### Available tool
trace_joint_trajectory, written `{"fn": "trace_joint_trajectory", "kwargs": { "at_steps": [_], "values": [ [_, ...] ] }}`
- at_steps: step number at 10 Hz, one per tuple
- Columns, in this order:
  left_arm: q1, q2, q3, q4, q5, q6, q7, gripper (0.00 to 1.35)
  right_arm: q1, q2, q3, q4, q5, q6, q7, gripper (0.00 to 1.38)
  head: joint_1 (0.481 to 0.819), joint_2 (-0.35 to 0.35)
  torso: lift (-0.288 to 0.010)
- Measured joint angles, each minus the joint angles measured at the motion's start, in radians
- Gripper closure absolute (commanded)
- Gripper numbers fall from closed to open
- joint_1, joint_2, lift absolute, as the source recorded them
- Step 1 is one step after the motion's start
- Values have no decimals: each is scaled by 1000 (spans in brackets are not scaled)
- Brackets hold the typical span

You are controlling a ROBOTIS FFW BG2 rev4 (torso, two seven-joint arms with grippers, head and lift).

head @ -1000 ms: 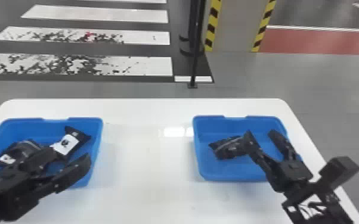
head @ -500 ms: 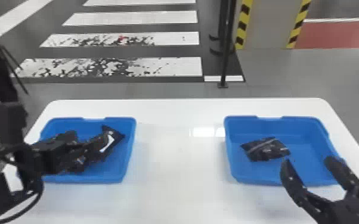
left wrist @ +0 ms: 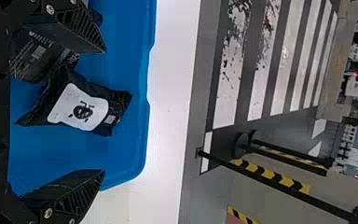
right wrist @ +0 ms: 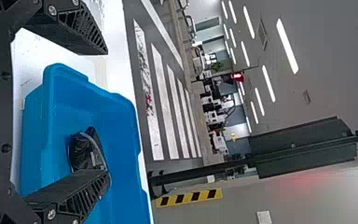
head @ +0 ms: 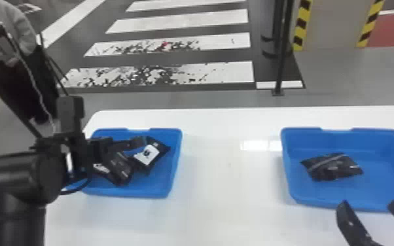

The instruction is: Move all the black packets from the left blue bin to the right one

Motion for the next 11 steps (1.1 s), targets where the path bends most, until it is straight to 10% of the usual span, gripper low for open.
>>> {"fn": "trace_joint_trajectory", "kwargs": {
  "at_steps": [8, 10, 11],
  "values": [
    [-257, 27, -223, 419, -130, 69, 14, 188, -16, 0, 6, 25, -35, 16, 5, 117, 695, 173, -138],
    [-286, 20, -242, 487, -145, 63, 16, 825, -19, 0, 6, 34, -50, 20, 7, 117, 695, 167, -138],
    [-292, 17, -242, 507, -151, 64, 16, 818, -19, 0, 6, 37, -58, 25, 9, 117, 695, 169, -138]
  ]
}}
